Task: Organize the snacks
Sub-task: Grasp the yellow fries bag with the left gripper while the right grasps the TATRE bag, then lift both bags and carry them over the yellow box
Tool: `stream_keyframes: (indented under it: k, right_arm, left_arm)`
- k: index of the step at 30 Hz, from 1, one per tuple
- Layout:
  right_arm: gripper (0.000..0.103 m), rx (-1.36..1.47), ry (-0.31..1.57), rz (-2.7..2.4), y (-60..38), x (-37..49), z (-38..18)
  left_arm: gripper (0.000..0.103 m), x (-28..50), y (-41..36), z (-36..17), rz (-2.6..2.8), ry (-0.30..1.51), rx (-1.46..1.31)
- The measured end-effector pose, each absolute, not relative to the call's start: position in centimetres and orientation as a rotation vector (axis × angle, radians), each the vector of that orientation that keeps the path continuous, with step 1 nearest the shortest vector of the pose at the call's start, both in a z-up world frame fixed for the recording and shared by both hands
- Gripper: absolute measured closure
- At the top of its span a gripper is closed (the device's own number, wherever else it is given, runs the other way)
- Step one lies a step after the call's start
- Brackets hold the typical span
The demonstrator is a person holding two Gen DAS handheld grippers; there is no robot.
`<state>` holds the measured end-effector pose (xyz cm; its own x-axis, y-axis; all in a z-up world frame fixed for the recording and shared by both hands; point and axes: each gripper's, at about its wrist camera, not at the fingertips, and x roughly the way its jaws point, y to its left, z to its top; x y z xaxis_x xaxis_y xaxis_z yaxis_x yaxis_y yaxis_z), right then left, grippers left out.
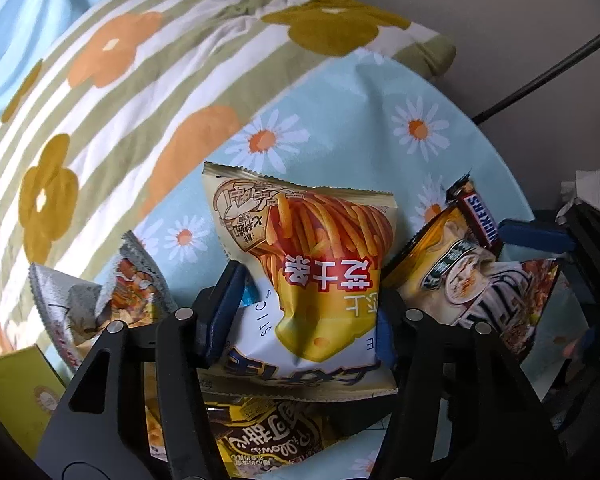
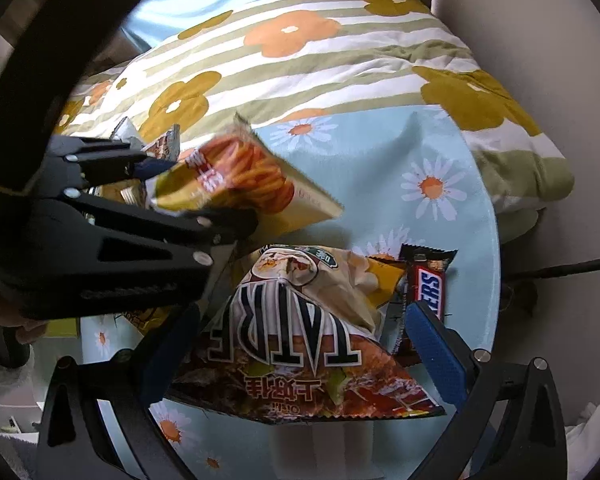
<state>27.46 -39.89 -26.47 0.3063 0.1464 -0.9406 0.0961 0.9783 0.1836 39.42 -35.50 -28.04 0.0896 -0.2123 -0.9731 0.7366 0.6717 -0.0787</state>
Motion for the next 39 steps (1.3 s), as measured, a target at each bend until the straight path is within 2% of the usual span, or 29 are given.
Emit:
stream_keyframes:
  k: [13,15,21,30,39]
  right_arm:
    - [0.004,0.195,1.291,0.062,-39.5,27.6,-27.8]
    - [0.012,0.188,1.29,0.068,-39.5,27.5,-27.9]
    - [0.024,0.171,1.277,0.085,-39.1,27.0,-27.5]
    - [0.026,0.171,1.209,0.102,-38.9,25.5,-24.9]
    - [0.026,0.104,1.11,0.141,-38.0,24.0,-20.0]
  left_arm:
    - [0.05,39.0,-33.7,-25.5,-0.706,1.254,0.435]
    - [0.05,38.9,-33.3,-25.3,-0.699,1.251,0.426]
    - [0.05,38.4,-31.8,-24.2,-0.672,1.228,0.389]
    - [0.05,37.0,-29.3,-21.3,-0.625,1.183,0.3]
    - [0.05,34.9,-25.6,-16.0,-0.553,1.089,0.155]
